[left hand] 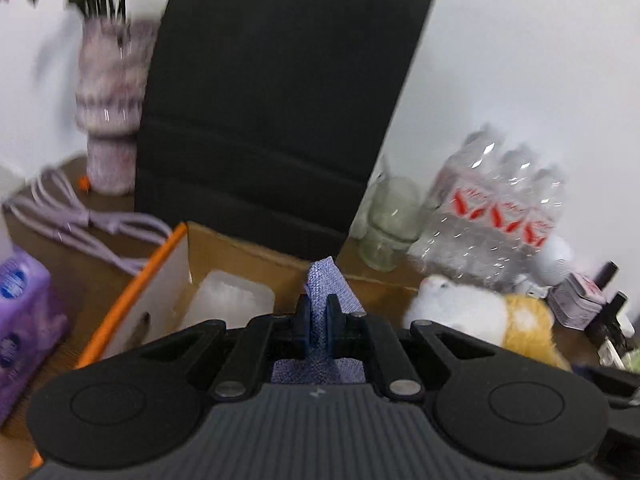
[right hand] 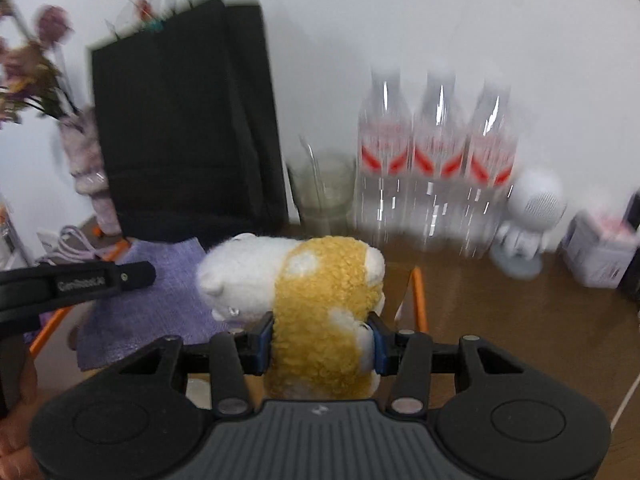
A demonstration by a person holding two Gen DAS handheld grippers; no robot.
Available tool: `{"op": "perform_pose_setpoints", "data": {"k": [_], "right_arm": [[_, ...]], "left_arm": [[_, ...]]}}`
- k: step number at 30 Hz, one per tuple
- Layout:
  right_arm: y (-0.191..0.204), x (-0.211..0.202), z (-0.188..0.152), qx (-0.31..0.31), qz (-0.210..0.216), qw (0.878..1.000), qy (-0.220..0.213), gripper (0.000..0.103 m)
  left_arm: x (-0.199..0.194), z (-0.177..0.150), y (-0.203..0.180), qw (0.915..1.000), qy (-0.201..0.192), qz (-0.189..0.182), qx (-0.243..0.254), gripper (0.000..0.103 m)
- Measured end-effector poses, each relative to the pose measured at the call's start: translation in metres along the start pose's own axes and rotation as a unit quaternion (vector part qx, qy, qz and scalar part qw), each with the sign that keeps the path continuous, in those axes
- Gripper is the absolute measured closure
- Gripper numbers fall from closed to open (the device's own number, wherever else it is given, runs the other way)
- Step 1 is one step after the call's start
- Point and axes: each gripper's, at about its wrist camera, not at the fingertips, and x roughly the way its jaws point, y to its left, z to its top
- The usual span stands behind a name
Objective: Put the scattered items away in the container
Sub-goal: 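Carry pouch and plush toy into the cardboard box and open both tools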
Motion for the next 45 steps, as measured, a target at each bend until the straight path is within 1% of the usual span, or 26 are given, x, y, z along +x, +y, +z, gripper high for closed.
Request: {"op": "perform_pose_setpoints", "data": {"k": [2,4,7,9,10,12,13,14,15,16,17,19,20,22,24,25,29,32,33,38,41,45], "right_arm": [[-0.004,0.021,0.006,0.014,0.003,0.999,0.031,0.058],[-0.003,0.037,0.009,0.013,-0.007,0.998,0.053,0.058],[-0.002,0.060,0.010,0.011,-0.017,0.996,0.087,0.057],[0.004,0.069,0.010,-0.010,-0.039,0.994,0.099,0.057],[0.005,0.071,0.011,-0.015,-0.043,0.994,0.103,0.057],[0.007,0.075,0.013,-0.024,-0.047,0.992,0.118,0.057],[0.008,0.078,0.015,-0.031,-0.049,0.990,0.128,0.057],[0.007,0.081,0.017,-0.036,-0.051,0.989,0.137,0.056],[0.008,0.084,0.019,-0.041,-0.053,0.987,0.148,0.055],[0.009,0.086,0.021,-0.044,-0.054,0.985,0.159,0.054],[0.010,0.088,0.024,-0.042,-0.054,0.983,0.168,0.053],[0.012,0.089,0.027,-0.037,-0.053,0.981,0.185,0.049],[0.012,0.090,0.028,-0.034,-0.052,0.980,0.190,0.047],[0.010,0.087,0.031,-0.020,-0.049,0.980,0.194,0.037],[0.008,0.081,0.034,-0.006,-0.045,0.981,0.190,0.035],[0.007,0.077,0.036,0.000,-0.043,0.981,0.189,0.035],[0.005,0.059,0.044,0.014,-0.041,0.982,0.183,0.030],[0.006,0.043,0.051,0.023,-0.041,0.982,0.182,0.025],[0.007,0.037,0.053,0.026,-0.041,0.982,0.181,0.021],[0.014,0.007,0.061,0.021,-0.047,0.984,0.172,0.021],[0.018,-0.014,0.065,0.020,-0.047,0.985,0.165,0.020],[0.024,-0.044,0.070,0.020,-0.045,0.987,0.150,0.012]], "left_arm": [[0.016,0.003,-0.004,0.9996,0.022,0.013,0.015,0.095],[0.030,0.004,-0.007,0.9983,0.043,0.024,0.030,0.094],[0.048,0.006,-0.008,0.9951,0.085,0.037,0.034,0.093],[0.059,0.007,-0.007,0.9917,0.115,0.044,0.035,0.092],[0.063,0.006,-0.007,0.9901,0.127,0.048,0.036,0.090],[0.070,0.006,-0.007,0.9865,0.151,0.051,0.039,0.074],[0.072,0.006,-0.007,0.9855,0.157,0.049,0.042,0.060],[0.073,0.006,-0.009,0.9848,0.161,0.047,0.047,0.049],[0.073,0.006,-0.011,0.9841,0.163,0.046,0.054,0.045],[0.073,0.006,-0.013,0.9836,0.164,0.042,0.063,0.037],[0.071,0.006,-0.016,0.9833,0.163,0.037,0.073,0.033],[0.066,0.009,-0.018,0.9827,0.160,0.038,0.085,0.030],[0.063,0.011,-0.018,0.9825,0.162,0.037,0.085,0.026],[0.055,0.019,-0.015,0.9826,0.160,0.037,0.086,0.021],[0.045,0.026,-0.012,0.9826,0.156,0.040,0.091,0.017],[0.041,0.029,-0.010,0.9822,0.158,0.040,0.092,0.013],[0.026,0.041,-0.001,0.9792,0.174,0.048,0.093,0.003],[0.016,0.047,0.004,0.9767,0.186,0.063,0.087,0.000],[0.012,0.049,0.005,0.9757,0.189,0.069,0.087,0.000],[-0.014,0.058,0.004,0.9725,0.196,0.084,0.093,0.000],[-0.033,0.065,0.002,0.9729,0.189,0.092,0.096,0.000],[-0.061,0.074,0.000,0.9754,0.174,0.092,0.098,0.000]]}}
